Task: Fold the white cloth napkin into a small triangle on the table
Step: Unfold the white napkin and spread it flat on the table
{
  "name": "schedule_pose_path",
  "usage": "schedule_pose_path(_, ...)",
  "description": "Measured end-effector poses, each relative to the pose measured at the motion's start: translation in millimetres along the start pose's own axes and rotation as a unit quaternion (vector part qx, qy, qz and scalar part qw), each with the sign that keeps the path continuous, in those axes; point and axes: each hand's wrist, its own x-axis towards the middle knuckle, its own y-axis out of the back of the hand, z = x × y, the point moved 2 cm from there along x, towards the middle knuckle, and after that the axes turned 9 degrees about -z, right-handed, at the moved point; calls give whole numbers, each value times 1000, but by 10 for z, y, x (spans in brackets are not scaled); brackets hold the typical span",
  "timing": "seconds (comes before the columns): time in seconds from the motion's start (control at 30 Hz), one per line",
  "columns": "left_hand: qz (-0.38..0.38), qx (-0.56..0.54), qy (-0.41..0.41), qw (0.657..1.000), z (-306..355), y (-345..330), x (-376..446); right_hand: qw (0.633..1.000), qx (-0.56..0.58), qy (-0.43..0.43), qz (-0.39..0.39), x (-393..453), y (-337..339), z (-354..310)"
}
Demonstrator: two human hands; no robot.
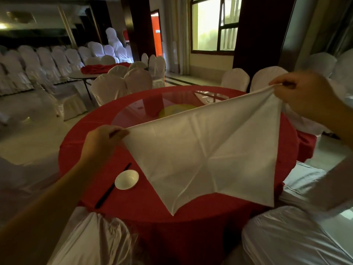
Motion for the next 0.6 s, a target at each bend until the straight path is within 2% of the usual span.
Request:
schedule_pose_path(0.33, 14, -39, -16, 999, -68, -200, 447, 997, 31, -65, 1, 190, -347, 380)
schedule_pose_path(0.5, -5, -37, 5, 999, -190, -594, 985, 993, 49, -105, -31, 638, -1009, 780)
schedule_pose_path(0.6, -30, -33, 44, 998, -359, -996, 1437, 985, 67, -145, -69, 1006, -1593, 1140)
